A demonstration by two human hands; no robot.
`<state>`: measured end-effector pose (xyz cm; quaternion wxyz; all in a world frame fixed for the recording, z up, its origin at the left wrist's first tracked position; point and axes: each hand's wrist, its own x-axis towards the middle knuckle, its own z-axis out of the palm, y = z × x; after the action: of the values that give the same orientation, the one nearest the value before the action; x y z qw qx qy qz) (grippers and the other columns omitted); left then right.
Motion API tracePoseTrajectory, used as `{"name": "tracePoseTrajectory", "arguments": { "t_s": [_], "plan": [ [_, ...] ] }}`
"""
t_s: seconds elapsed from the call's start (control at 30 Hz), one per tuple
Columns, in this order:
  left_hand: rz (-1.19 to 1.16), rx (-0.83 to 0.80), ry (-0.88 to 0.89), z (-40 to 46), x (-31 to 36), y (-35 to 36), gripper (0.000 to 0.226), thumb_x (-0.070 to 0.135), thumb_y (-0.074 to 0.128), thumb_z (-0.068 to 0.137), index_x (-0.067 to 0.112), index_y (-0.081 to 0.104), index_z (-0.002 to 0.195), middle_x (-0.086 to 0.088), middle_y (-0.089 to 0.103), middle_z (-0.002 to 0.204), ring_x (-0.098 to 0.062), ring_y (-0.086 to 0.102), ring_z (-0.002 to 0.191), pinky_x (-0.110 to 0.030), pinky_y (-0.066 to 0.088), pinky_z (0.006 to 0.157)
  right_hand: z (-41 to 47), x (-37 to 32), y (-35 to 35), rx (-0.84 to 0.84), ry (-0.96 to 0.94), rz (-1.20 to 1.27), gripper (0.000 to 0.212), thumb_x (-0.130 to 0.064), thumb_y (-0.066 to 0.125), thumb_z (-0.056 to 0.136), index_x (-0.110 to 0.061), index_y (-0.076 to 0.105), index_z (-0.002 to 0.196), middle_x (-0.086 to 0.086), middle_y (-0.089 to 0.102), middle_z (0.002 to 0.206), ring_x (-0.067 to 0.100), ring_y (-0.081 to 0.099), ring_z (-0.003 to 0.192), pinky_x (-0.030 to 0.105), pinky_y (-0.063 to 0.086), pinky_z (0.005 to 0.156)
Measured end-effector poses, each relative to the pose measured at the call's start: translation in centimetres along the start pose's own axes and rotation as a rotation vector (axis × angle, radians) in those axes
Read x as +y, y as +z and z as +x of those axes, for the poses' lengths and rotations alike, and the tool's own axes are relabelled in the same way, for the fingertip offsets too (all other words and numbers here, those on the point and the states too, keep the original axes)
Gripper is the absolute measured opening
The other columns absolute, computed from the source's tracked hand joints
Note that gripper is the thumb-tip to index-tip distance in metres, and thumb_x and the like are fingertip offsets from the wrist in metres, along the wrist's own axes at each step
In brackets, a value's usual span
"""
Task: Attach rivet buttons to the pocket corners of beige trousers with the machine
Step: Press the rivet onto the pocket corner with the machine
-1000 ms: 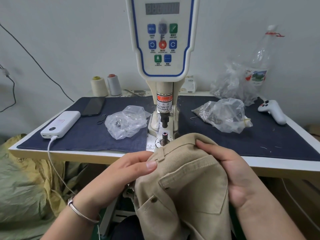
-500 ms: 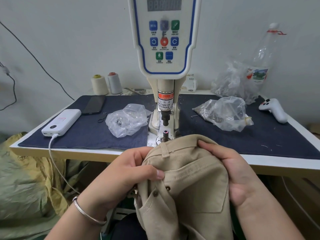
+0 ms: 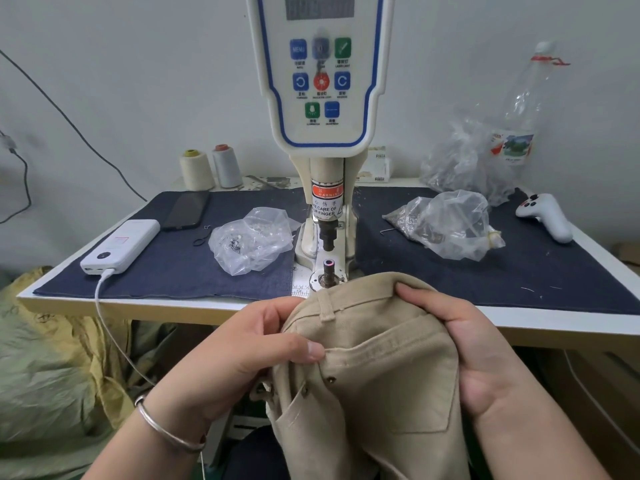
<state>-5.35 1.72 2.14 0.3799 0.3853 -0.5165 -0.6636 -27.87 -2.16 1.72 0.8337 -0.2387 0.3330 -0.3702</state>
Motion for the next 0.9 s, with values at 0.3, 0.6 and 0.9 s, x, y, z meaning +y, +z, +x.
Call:
{"name": "tracePoseTrajectory", "arguments": {
  "t_s": [0.3, 0.6, 0.9],
  "plan": [
    [0.331, 0.019, 0.016, 0.4, 0.4, 1.0, 0.051, 0.03, 0.085, 0.067, 0.025, 0.07, 0.115, -0.013, 0.074, 0.109, -0.023, 0.07, 0.101, -0.034, 0.057, 0.084, -0.8, 1.1, 2.0, 0.01, -0.333, -0.442, 0.028, -0.02, 0.073, 0.069, -0.002, 0.076, 0.091, 0.023, 0.073, 0.088, 0.028, 0.07, 0.075, 0.028, 0.056, 0.063],
    [0.264, -0.037, -0.128, 0.8, 0.0, 1.5, 0.05, 0.017, 0.067, 0.067, -0.004, 0.067, 0.112, -0.02, 0.059, 0.094, -0.032, 0.049, 0.086, -0.046, 0.032, 0.077, -0.9, -0.4, 0.3, -0.128, -0.162, -0.543, 0.012, -0.005, 0.074, 0.063, -0.011, 0.067, 0.071, 0.007, 0.063, 0.065, 0.013, 0.06, 0.058, 0.018, 0.047, 0.053],
    [0.073, -0.032, -0.174, 1.1, -0.6, 1.5, 0.05, 0.022, 0.071, 0.068, -0.008, 0.067, 0.108, -0.016, 0.061, 0.081, -0.017, 0.055, 0.064, -0.022, 0.044, 0.055, -0.6, -1.4, -1.8, -0.186, -0.053, -0.566, 0.033, -0.017, 0.078, 0.073, 0.008, 0.066, 0.091, 0.022, 0.064, 0.088, 0.028, 0.062, 0.076, 0.029, 0.052, 0.071]
  ]
}}
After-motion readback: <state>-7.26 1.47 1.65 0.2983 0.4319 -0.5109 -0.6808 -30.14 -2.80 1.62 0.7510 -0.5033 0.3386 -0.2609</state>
